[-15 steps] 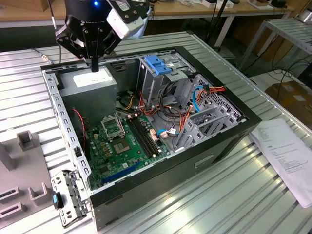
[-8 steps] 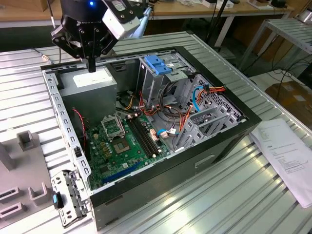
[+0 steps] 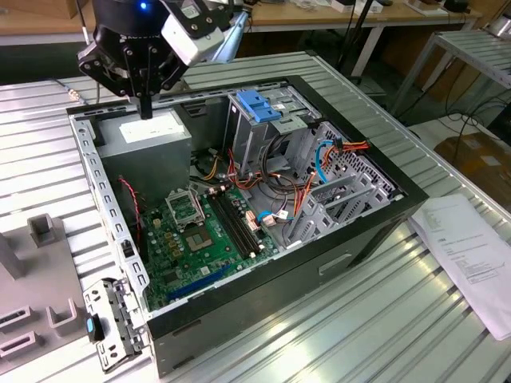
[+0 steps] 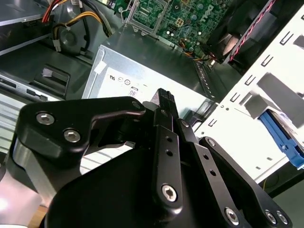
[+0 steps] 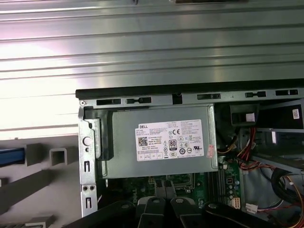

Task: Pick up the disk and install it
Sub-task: 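Reach for the disk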

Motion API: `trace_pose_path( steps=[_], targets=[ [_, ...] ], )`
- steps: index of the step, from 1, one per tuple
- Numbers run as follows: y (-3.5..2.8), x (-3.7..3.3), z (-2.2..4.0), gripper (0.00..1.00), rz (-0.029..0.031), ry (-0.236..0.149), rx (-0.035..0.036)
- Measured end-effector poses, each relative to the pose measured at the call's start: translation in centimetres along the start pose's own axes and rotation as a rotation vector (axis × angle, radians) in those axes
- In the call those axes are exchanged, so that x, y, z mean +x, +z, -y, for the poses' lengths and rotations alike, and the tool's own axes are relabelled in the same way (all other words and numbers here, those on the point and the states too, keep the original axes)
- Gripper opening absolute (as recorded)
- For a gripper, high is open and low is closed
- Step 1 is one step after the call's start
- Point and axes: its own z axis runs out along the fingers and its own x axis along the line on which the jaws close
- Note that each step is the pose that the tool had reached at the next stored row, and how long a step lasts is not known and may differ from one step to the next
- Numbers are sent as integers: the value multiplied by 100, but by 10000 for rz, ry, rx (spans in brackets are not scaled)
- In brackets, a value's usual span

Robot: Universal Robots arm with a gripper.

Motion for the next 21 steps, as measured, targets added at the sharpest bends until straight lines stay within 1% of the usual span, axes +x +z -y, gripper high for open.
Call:
trace_pose_path(
  steps=[3, 9, 21],
  targets=[
    [-1, 19, 1, 11, 0, 0, 0],
    [-2, 82, 5, 11, 0, 0, 0],
    [-4, 160, 11, 11, 0, 0, 0]
  ],
)
